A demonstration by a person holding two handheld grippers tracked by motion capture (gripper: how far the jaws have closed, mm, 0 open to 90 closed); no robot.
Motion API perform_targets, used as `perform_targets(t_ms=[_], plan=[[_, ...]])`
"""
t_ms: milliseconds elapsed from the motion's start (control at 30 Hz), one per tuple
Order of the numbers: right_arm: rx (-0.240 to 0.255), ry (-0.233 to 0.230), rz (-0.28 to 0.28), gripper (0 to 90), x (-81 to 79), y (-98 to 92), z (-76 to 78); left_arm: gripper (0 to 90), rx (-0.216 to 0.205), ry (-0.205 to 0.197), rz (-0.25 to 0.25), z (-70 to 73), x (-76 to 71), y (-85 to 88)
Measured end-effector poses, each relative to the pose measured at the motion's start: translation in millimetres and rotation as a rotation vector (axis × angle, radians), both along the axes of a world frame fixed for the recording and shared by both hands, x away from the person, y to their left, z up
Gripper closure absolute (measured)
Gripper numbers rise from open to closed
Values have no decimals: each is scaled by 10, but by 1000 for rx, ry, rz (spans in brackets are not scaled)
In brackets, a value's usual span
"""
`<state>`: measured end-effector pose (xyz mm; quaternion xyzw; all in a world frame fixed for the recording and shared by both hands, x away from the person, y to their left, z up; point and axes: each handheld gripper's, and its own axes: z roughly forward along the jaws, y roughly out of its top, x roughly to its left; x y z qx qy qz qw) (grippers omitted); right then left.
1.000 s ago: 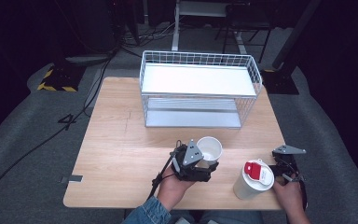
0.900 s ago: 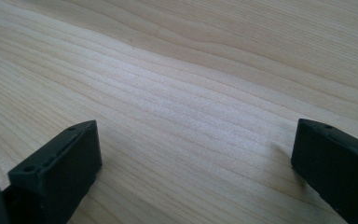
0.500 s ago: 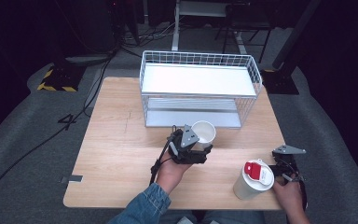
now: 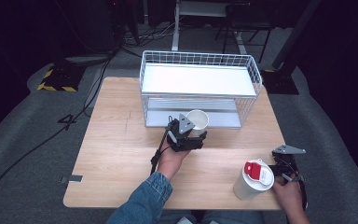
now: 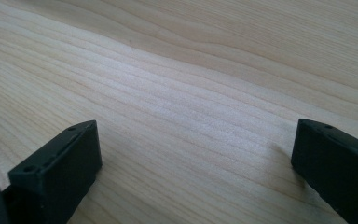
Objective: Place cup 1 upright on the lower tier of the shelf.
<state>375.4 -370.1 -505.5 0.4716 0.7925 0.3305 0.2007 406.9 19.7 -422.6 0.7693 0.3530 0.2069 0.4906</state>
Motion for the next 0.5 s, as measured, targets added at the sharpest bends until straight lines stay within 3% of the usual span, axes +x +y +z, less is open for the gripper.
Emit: perform_targets(t_ms=[133, 333, 500], plan=[[1, 1, 0, 17, 1, 0, 0, 228, -20, 13, 20, -38, 60, 2], [1, 0, 0, 17, 0, 0, 0, 227, 4, 5, 64, -72, 173, -14], [1, 1, 0, 17, 0, 0, 0, 227, -6, 5, 78, -80, 246, -35]])
